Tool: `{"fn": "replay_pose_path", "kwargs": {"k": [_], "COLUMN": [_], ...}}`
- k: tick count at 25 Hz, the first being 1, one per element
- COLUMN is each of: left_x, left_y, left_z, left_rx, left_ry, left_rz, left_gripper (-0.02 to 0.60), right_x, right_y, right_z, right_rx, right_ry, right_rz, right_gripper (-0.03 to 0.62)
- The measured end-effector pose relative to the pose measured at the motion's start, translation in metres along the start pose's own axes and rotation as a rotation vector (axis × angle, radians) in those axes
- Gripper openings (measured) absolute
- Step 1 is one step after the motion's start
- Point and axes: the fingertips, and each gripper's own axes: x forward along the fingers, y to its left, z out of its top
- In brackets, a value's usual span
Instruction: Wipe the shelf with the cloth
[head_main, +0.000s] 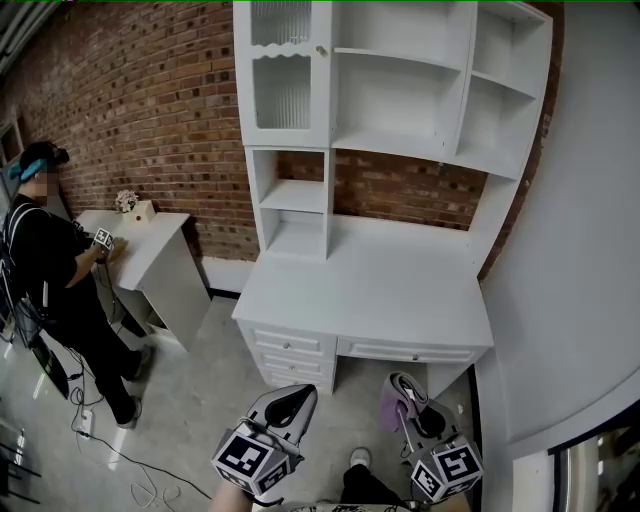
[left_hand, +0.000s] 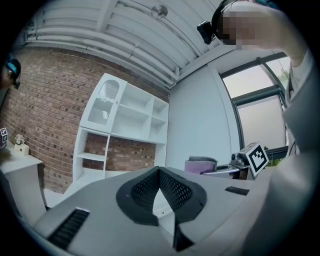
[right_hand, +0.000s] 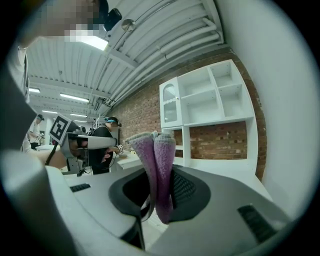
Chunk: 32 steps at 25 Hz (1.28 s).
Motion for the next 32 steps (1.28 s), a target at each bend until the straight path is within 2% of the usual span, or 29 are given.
{"fn": "replay_pose_path", "kwargs": {"k": [6, 10, 17, 22, 25, 29, 32], "left_x": [0.044, 0.100, 0.226, 0.307, 0.343, 0.377, 0.396], "left_y": [0.038, 0.070, 0.124, 0.157, 0.172, 0.192, 0.219], "left_z": [-0.006, -0.002, 0.033, 0.056, 0.055, 0.061, 0.072], "left_rx": [0.027, 0.031, 0.035, 0.045, 0.036, 0.043, 0.042], "left_ry": [0.039, 0.030, 0.017, -0.034, -0.002, -0.018, -0.041], "left_rz": [0.058, 0.108, 0.133, 0.131, 0.148, 0.165, 0.239], "left_gripper": [0.012, 0.012, 0.012, 0.012, 0.012, 0.012, 0.012], "right_x": [0.057, 0.110, 0.210, 0.264, 0.289, 0.320, 0.342], "right_y": [-0.035, -0.079, -0.184, -0.255, -0.288, -0.314, -0.321], "right_z": [-0.004, -0.003, 0.050, 0.078, 0.084, 0.096, 0.104], "right_rx": [0.005, 0.013, -0.030, -0.050, -0.050, -0.031, -0.043], "right_ry": [-0.012, -0.008, -0.054, -0.077, -0.068, -0.059, -0.064], "right_rz": [0.049, 0.088, 0.132, 0.127, 0.115, 0.110, 0.104], "right_gripper": [0.081, 0.081, 0.081, 0.081, 0.081, 0.081, 0.081]}}
